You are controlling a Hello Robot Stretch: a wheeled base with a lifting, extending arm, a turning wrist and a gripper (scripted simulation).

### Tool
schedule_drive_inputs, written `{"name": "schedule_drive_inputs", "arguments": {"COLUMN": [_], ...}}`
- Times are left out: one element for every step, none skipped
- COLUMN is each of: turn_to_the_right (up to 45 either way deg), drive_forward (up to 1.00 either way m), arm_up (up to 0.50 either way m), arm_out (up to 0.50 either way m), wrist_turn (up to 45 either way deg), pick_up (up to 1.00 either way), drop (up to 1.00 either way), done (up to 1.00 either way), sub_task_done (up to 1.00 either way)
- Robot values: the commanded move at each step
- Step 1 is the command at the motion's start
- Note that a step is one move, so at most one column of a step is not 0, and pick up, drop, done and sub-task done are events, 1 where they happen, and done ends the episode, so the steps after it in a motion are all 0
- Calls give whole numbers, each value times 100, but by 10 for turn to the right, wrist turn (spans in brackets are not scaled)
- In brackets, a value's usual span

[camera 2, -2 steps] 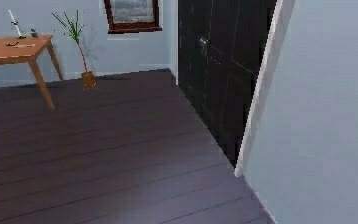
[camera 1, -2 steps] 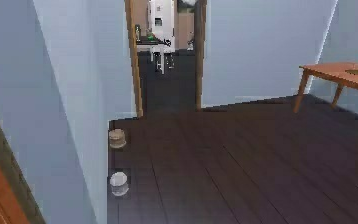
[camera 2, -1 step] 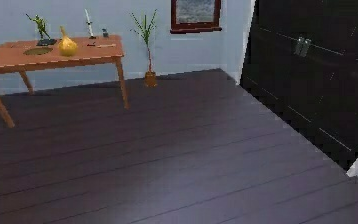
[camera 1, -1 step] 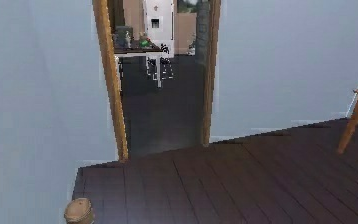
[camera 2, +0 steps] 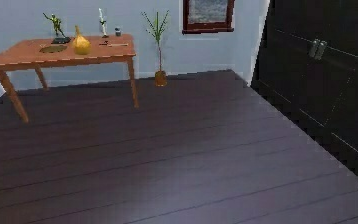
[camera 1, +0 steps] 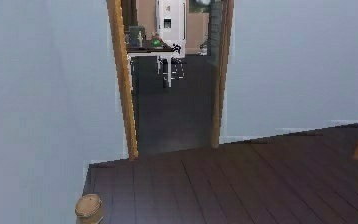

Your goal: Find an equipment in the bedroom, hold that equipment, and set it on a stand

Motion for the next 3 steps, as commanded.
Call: {"name": "schedule_drive_inputs", "arguments": {"turn_to_the_right": [0, -150, 0], "drive_forward": [25, 0, 5], "arm_up": [0, 0, 0], "arm_out": [0, 0, 0], "wrist_turn": [0, 0, 0], "pick_up": [0, 0, 0], "drop": [0, 0, 0], "done": [0, 0, 0], "sub_task_done": [0, 0, 0]}}
